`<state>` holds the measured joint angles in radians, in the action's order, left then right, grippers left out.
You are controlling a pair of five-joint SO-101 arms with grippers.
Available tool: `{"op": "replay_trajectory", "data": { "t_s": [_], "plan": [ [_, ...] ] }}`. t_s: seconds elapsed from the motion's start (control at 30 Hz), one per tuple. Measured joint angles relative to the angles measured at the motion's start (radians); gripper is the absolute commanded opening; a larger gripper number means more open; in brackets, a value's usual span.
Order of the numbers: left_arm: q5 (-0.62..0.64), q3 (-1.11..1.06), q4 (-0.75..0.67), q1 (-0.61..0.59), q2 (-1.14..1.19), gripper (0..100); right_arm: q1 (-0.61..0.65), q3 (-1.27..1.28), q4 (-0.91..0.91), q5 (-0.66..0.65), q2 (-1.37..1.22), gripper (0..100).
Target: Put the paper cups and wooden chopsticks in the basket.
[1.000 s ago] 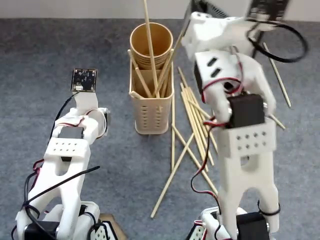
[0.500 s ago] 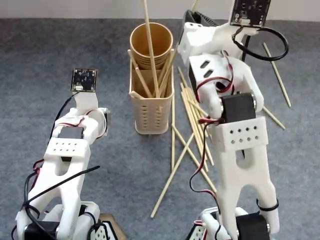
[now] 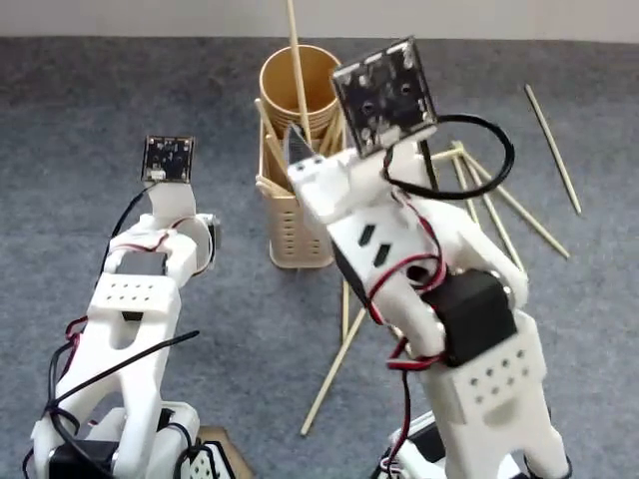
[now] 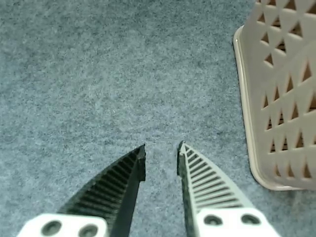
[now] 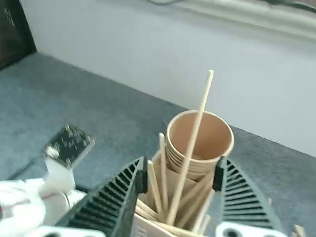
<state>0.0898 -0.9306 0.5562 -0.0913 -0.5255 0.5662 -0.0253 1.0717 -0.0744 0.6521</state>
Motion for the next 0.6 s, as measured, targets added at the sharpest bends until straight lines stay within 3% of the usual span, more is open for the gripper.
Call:
{"op": "replay_trajectory", "data": {
  "t_s": [0.17,0.33,0.6],
  "plan": [
    [0.002,0.318,0.155,-0.055,0.078,15,-0.193,0.0,0.172,-0.084,0.055,18.8],
    [0.0,0.825,0.379,-0.043,0.362,15,-0.434,0.012,0.288,-0.107,0.114,18.8],
    [0.0,1.817,0.72,0.005,1.013,15,-0.499,0.299,0.215,-0.107,0.127,18.5]
  ]
}}
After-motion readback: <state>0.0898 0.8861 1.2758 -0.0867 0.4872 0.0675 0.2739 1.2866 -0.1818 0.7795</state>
